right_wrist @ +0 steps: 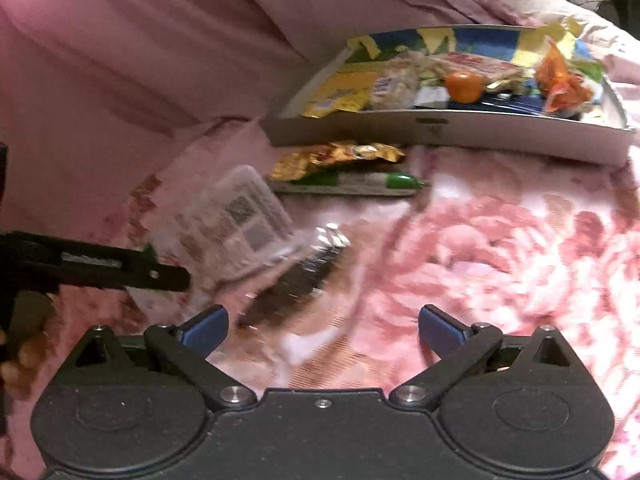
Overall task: Organize snacks
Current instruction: 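Grasp the clear green-label package with the left tool while the right tool grasps the dark meat snack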
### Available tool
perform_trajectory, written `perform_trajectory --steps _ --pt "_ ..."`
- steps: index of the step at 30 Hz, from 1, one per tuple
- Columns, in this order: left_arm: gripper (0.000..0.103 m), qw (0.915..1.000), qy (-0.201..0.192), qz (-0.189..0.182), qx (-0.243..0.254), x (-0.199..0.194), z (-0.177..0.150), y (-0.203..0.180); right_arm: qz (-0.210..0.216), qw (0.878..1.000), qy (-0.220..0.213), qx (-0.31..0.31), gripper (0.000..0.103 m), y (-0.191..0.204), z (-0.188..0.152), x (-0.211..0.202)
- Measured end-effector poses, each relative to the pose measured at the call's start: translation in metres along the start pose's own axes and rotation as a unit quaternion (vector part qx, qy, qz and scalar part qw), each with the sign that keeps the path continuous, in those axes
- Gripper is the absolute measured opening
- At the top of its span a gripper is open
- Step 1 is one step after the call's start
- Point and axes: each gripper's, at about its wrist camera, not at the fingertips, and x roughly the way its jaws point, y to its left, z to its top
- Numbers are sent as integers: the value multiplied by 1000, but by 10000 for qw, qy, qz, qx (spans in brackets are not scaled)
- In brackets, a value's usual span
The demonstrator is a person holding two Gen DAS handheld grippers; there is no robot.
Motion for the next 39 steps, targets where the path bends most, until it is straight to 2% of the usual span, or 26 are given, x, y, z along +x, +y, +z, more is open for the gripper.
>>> perform_trajectory --steps 3,9,14,19,21,23,25,26,28,30,36,38,39 --pt "58 9998 -1 215 7 1 0 4 212 9997 -117 93 95 8 3 1" --pt "58 9996 -72 216 -137 0 2 9 638 9971 -39 414 91 16 3 5" --pt "52 9997 -117 185 -136 0 3 10 523 9957 99 759 85 11 3 19" --pt "49 9998 -157 113 -96 0 4 8 320 9928 19 1157 78 9 9 28" --pt "46 9997 -163 99 -147 0 4 9 169 9939 -23 1087 72 13 14 32" --pt "45 9995 -158 80 -271 0 5 13 71 9951 -55 983 62 16 19 33" --pt "45 9992 -153 54 -368 -1 5 16 63 9961 -111 879 48 16 24 33" --pt "46 9991 -149 40 -403 -1 5 17 94 9962 -121 855 46 15 26 33" --pt "46 9991 -145 47 -395 -1 5 17 176 9960 -74 872 44 12 28 34" --pt "44 9993 -133 59 -337 0 5 15 236 9956 149 894 44 9 27 39" --pt "42 9994 -154 24 -312 -1 3 14 246 9959 149 860 45 10 25 40" --pt "41 9991 -146 -59 -388 0 1 16 139 9980 163 597 38 15 25 40" --pt "40 9990 -133 -91 -418 0 1 16 66 9989 190 423 37 18 26 41"
